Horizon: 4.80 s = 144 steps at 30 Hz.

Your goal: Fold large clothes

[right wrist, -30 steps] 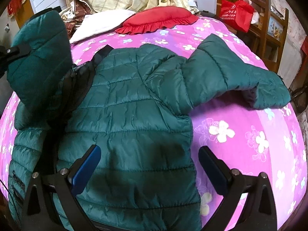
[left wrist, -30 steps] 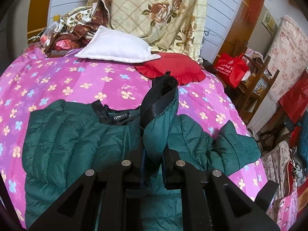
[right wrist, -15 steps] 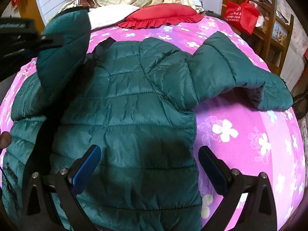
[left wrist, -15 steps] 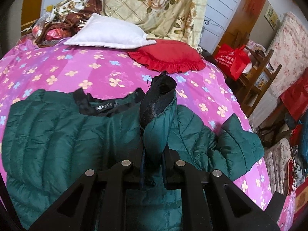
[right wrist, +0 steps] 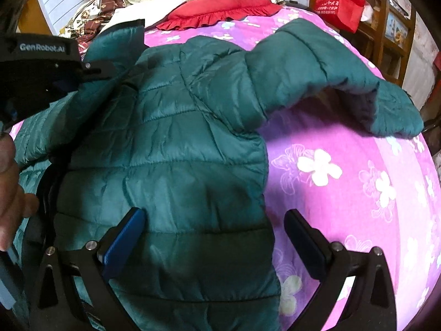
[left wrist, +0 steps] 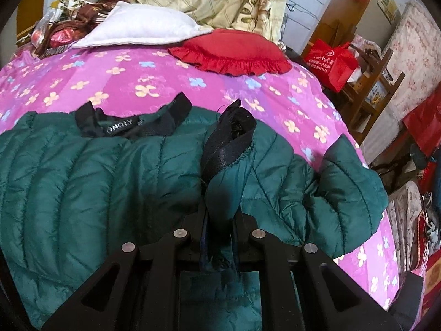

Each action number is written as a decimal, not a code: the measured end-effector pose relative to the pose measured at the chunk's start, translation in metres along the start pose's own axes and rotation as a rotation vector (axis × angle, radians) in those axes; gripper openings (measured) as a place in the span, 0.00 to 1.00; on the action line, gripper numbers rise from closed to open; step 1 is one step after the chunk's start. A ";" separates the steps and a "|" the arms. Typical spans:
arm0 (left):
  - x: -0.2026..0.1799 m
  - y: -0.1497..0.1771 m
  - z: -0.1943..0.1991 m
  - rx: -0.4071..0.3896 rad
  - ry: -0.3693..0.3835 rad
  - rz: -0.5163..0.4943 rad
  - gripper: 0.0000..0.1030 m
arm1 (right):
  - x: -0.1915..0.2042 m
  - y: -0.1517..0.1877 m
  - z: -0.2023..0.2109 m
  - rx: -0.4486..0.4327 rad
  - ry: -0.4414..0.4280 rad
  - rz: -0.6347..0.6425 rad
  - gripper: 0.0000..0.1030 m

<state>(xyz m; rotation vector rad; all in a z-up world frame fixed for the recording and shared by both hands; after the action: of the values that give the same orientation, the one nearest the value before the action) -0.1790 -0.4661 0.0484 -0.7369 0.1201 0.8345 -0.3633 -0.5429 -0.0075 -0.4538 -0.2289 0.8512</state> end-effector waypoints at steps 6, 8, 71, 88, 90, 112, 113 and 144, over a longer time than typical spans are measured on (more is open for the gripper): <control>0.002 0.006 -0.014 0.023 0.012 0.020 0.00 | -0.003 0.003 0.000 0.010 -0.004 -0.012 1.00; 0.001 0.009 -0.018 0.037 0.025 0.025 0.00 | -0.005 0.006 0.001 0.012 -0.001 -0.015 1.00; 0.253 0.032 0.141 -0.139 -0.326 0.320 0.33 | 0.049 -0.097 -0.018 -0.145 0.100 0.112 0.33; 0.238 -0.001 0.108 -0.169 -0.375 0.273 0.33 | 0.152 -0.107 0.034 -0.219 -0.181 0.242 0.71; 0.241 -0.003 0.100 -0.158 -0.382 0.275 0.33 | 0.169 -0.108 0.021 -0.208 -0.189 0.274 0.71; 0.244 0.003 0.094 -0.148 -0.369 0.292 0.42 | 0.157 -0.111 -0.014 -0.151 -0.109 0.307 0.84; 0.240 0.004 0.099 -0.164 -0.362 0.290 0.42 | 0.146 -0.109 -0.010 -0.158 -0.094 0.299 0.84; 0.185 0.031 0.095 -0.141 -0.359 0.179 0.42 | 0.088 -0.075 -0.016 -0.099 -0.038 0.220 0.99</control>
<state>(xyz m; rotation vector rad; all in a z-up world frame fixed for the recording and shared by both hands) -0.0921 -0.2747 0.0337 -0.7040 -0.1986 1.1418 -0.2508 -0.5227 0.0148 -0.5626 -0.2603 1.0677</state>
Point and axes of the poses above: each gripper's, at about its wrist camera, not at the fingertips, and z roughly against the way its jaws point, x to its left, y to its underside, the point moved 3 cm from there along -z, roughly the way its jaws point, and after that the axes turned 6 degrees about y, right-handed, at the moved point
